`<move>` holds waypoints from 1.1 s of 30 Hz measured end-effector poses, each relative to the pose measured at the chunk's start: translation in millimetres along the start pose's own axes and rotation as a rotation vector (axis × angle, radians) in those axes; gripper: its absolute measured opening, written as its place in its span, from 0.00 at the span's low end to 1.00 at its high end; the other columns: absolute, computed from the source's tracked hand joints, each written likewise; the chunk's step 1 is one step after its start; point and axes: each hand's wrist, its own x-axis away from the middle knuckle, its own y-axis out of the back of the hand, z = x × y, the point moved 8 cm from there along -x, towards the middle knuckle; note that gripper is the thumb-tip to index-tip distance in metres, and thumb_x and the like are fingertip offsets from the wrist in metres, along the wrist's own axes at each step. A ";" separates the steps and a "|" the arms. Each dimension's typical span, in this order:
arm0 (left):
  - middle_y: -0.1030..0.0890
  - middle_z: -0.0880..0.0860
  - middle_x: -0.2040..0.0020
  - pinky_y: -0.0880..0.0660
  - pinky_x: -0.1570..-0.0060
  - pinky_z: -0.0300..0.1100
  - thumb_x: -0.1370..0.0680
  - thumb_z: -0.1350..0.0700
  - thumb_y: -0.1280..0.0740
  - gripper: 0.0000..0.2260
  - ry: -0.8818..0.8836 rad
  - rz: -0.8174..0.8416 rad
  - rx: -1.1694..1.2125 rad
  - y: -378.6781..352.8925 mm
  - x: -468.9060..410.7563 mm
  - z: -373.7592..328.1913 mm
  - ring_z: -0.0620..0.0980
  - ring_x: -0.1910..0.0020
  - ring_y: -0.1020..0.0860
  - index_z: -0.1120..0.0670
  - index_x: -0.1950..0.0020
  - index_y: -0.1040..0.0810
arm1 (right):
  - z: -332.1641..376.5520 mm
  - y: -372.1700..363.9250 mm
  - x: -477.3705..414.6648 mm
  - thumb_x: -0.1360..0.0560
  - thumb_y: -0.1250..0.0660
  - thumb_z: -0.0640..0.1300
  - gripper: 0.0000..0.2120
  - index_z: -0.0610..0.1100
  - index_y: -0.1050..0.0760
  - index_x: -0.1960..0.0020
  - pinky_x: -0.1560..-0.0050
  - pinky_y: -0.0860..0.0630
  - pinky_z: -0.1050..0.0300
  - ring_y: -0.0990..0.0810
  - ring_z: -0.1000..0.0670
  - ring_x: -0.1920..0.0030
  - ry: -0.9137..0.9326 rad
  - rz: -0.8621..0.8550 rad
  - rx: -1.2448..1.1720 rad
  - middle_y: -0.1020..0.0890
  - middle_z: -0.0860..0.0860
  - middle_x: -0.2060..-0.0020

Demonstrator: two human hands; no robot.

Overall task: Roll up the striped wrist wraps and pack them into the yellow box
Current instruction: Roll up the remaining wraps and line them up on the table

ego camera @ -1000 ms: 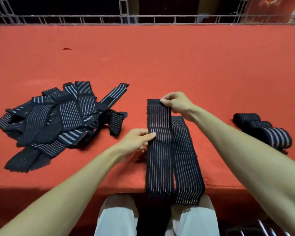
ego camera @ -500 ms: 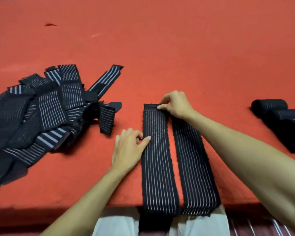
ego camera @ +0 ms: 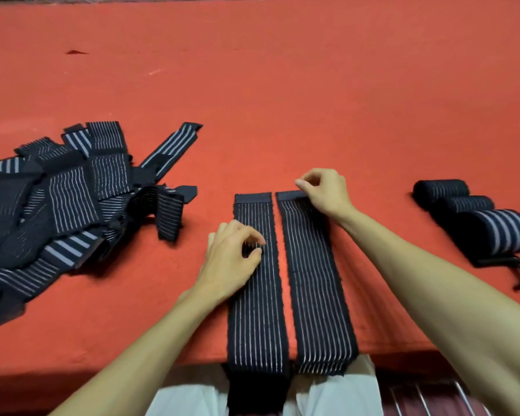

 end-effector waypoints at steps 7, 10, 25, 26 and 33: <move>0.23 0.42 0.59 0.36 0.42 0.43 0.22 0.43 0.35 0.05 0.053 0.102 0.015 -50.6 -9.7 -24.7 0.40 0.53 0.30 0.42 0.56 0.24 | -62.1 7.4 20.6 0.24 0.30 0.45 0.05 0.45 0.17 0.54 0.50 0.26 0.57 0.19 0.52 0.57 -0.093 -0.044 -0.126 0.15 0.49 0.58; 0.26 0.41 0.61 0.40 0.50 0.38 0.26 0.39 0.33 0.08 0.007 0.039 -0.061 -50.4 -9.6 -27.0 0.39 0.55 0.31 0.42 0.58 0.26 | -56.1 4.7 15.1 0.24 0.32 0.49 0.09 0.46 0.19 0.47 0.53 0.31 0.61 0.19 0.49 0.52 -0.078 -0.080 -0.072 0.17 0.50 0.58; 0.30 0.53 0.34 0.39 0.33 0.48 0.27 0.41 0.30 0.38 0.015 0.036 -0.189 -43.3 -5.9 -49.2 0.53 0.34 0.31 0.57 0.25 0.42 | -38.4 35.1 49.2 0.24 0.33 0.36 0.07 0.43 0.25 0.60 0.72 0.29 0.63 0.26 0.53 0.70 -0.184 -0.085 -0.688 0.24 0.49 0.67; 0.32 0.53 0.31 0.39 0.31 0.49 0.28 0.42 0.28 0.41 0.115 0.101 0.040 -45.9 -5.9 -48.2 0.52 0.32 0.32 0.55 0.24 0.46 | -29.5 39.3 55.5 0.24 0.33 0.35 0.08 0.43 0.26 0.61 0.74 0.33 0.62 0.29 0.52 0.71 -0.204 -0.041 -0.801 0.25 0.48 0.69; 0.19 0.63 0.44 0.26 0.41 0.62 0.35 0.30 0.28 0.38 0.234 0.343 0.596 -30.4 13.8 -65.4 0.63 0.45 0.20 0.61 0.41 0.24 | 48.1 43.8 82.9 0.24 0.33 0.46 0.11 0.48 0.24 0.66 0.65 0.45 0.56 0.37 0.55 0.74 -0.137 0.443 -1.135 0.29 0.56 0.76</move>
